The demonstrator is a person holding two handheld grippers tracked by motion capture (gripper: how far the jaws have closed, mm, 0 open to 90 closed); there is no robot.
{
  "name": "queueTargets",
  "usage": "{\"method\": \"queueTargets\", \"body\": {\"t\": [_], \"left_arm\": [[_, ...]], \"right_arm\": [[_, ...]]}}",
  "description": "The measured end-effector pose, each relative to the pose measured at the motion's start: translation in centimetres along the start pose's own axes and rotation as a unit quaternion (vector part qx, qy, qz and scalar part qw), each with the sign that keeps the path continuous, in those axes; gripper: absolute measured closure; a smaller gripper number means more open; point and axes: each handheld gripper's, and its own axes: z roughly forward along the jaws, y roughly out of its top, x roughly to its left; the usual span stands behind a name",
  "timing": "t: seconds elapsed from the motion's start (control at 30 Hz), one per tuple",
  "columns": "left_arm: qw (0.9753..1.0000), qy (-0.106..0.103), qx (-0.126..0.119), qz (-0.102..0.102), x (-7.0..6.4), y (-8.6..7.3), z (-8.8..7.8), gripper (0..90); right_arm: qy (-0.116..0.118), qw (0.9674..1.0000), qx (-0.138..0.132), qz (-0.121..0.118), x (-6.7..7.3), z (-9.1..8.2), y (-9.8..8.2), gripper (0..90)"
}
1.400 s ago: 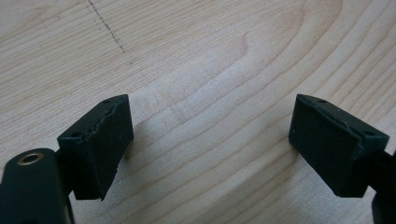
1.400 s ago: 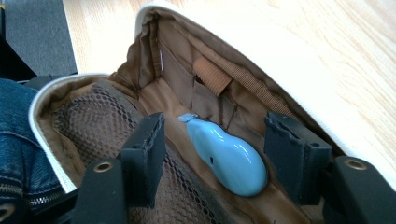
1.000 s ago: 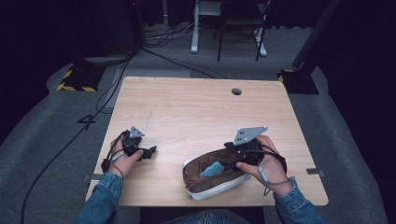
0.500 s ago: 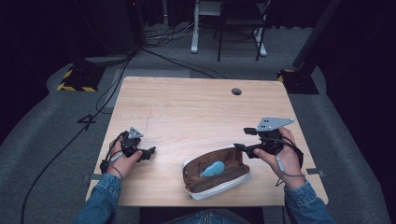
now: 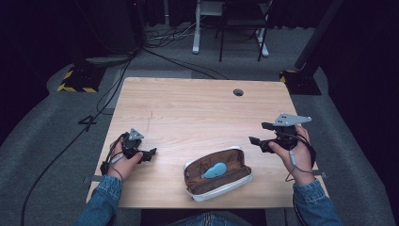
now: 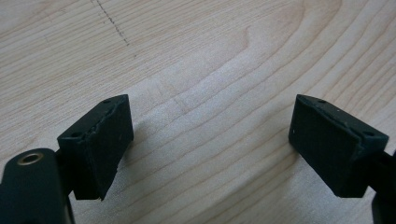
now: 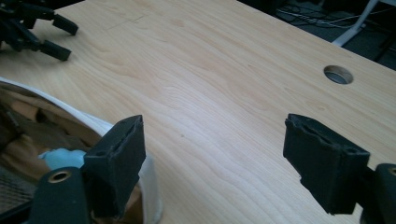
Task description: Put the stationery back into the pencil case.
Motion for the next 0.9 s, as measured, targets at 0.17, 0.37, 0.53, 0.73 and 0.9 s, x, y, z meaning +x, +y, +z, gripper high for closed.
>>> {"method": "queueTargets", "body": {"t": [0.17, 0.37, 0.53, 0.73, 0.9], "left_arm": [[1.0000, 0.000, 0.000, 0.000, 0.0, 0.0, 0.0, 14.1], [1.0000, 0.002, 0.000, 0.001, 0.0, 0.0, 0.0, 14.0], [1.0000, -0.002, 0.000, 0.000, 0.0, -0.1, -0.1, 14.0], [1.0000, -0.002, 0.000, -0.001, 0.1, -0.1, -0.1, 14.0], [1.0000, -0.001, -0.001, 0.001, 0.1, -0.1, -0.1, 13.6]], "right_arm": [[-0.015, 0.9997, -0.003, 0.019, -1.7, 0.1, -1.1, 21.8], [-0.028, 0.9985, 0.001, 0.047, -3.7, 0.3, -2.6, 20.6], [-0.040, 0.9968, 0.010, 0.068, -5.4, 0.7, -4.0, 18.2], [-0.058, 0.9945, 0.015, 0.086, -7.0, 1.1, -5.8, 16.8], [-0.077, 0.9919, 0.031, 0.096, -7.8, 1.5, -7.1, 16.9]]}}
